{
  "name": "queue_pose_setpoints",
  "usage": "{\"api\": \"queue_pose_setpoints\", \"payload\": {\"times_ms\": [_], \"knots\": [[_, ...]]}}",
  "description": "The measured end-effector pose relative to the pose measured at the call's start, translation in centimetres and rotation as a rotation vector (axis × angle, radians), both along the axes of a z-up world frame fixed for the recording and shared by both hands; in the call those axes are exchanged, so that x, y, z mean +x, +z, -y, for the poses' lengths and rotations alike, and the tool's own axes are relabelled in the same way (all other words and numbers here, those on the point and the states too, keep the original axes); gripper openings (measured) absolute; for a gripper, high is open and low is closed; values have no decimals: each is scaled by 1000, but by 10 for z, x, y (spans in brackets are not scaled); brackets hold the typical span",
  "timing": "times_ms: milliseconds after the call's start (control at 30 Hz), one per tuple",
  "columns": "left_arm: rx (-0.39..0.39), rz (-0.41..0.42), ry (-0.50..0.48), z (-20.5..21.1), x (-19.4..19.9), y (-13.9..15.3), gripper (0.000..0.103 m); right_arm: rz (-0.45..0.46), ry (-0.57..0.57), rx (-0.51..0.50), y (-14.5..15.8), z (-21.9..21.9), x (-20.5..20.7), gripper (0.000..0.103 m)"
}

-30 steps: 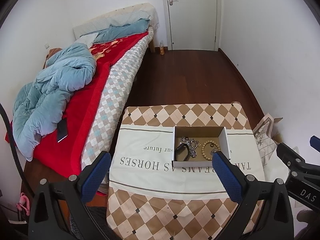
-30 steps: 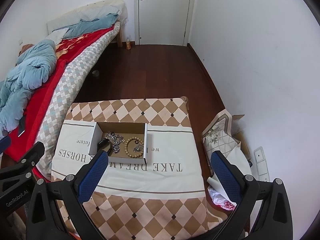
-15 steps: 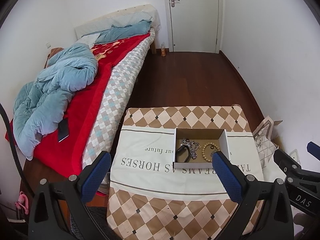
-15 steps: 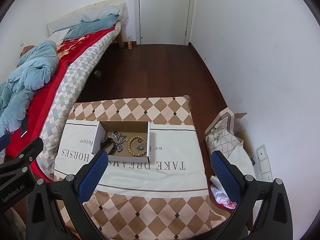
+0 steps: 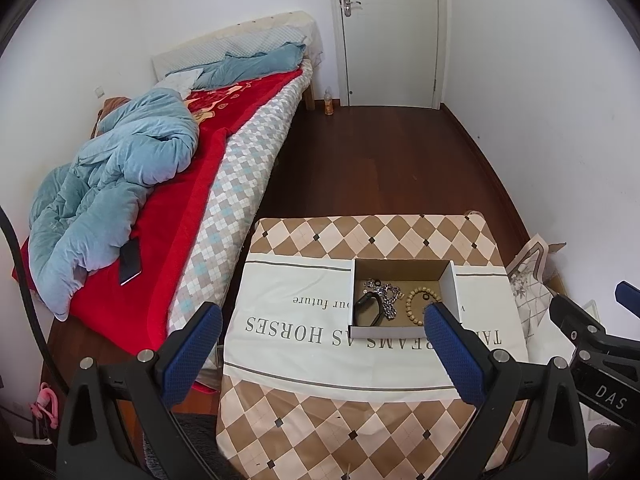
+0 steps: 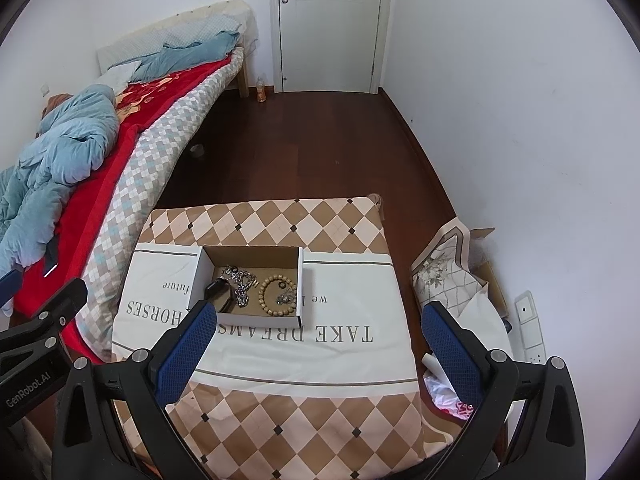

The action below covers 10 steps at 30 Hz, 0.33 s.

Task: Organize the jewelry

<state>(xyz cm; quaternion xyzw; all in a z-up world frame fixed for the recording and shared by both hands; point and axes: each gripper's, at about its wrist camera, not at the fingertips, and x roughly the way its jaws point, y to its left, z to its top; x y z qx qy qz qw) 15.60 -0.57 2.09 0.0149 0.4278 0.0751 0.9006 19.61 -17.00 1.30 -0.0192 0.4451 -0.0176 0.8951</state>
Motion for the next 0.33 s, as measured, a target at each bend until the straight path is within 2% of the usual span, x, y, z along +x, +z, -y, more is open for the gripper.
{"api": "queue_pose_setpoints", "payload": {"times_ms": [333], "knots": [[-11,6,5,-1,-2,2,103,-1,0,2,1,1,-1,103]]}}
